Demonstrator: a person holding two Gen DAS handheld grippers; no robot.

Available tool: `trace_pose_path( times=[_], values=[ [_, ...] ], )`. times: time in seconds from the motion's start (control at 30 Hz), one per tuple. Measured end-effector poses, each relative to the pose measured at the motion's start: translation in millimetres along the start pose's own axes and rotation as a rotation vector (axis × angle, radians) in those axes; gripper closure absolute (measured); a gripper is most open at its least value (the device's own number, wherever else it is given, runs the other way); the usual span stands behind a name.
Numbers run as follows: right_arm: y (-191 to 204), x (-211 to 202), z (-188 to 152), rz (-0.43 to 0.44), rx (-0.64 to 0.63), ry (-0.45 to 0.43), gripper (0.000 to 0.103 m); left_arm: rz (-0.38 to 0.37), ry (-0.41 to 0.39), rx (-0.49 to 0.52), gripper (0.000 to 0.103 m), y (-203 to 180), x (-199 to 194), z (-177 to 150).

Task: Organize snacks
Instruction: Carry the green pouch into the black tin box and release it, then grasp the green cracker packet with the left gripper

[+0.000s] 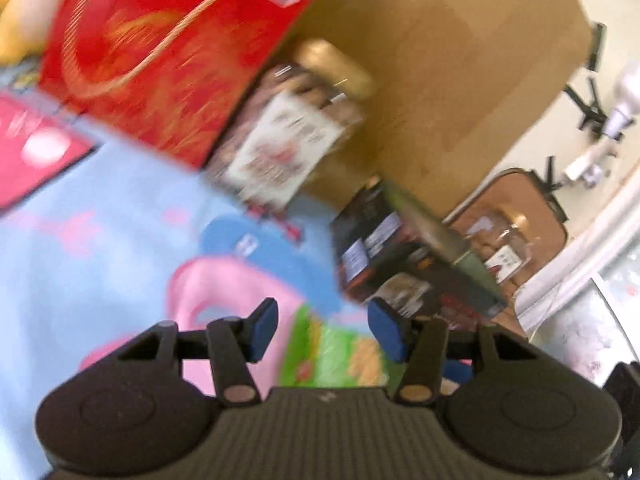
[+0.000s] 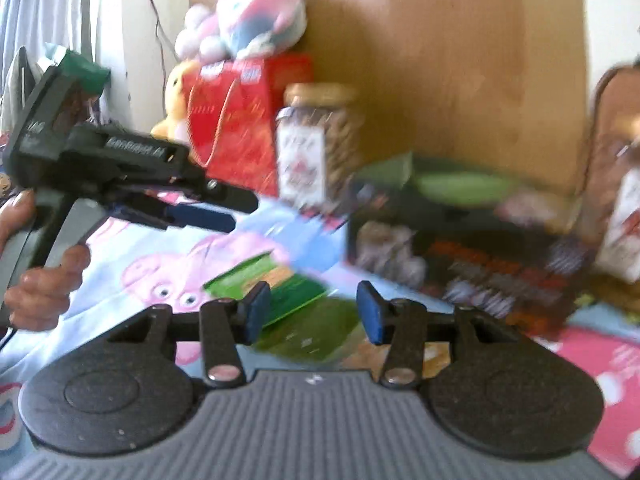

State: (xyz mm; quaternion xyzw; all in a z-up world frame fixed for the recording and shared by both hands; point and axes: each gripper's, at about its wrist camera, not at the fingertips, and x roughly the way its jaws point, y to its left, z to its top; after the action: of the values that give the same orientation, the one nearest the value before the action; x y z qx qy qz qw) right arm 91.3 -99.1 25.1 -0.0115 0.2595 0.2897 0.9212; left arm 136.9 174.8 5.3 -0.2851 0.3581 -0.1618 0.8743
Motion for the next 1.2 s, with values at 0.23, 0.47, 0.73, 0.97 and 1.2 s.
trace_pose_path(
  times=[0.23, 0.47, 0.73, 0.97, 1.2],
  values=[
    [32, 43, 10, 0.019, -0.107, 0.086, 0.030, -0.054, 0.044, -0.021, 0.049, 4, 13, -11],
    [57, 42, 3, -0.026, -0.154, 0.117, 0.049, -0.069, 0.056, -0.044, 0.060, 8, -5, -30],
    [94, -11, -40, 0.068, -0.198, 0.095, 0.060, -0.086, 0.073, 0.020, 0.060, -13, -65, -94],
    [92, -64, -66, 0.139, -0.143, 0.066, 0.060, -0.084, 0.063, 0.008, 0.052, -12, -108, -122],
    [82, -86, -67, 0.064, -0.088, 0.014, 0.047, -0.061, -0.015, -0.010, 0.048, -4, -130, -100]
  ],
)
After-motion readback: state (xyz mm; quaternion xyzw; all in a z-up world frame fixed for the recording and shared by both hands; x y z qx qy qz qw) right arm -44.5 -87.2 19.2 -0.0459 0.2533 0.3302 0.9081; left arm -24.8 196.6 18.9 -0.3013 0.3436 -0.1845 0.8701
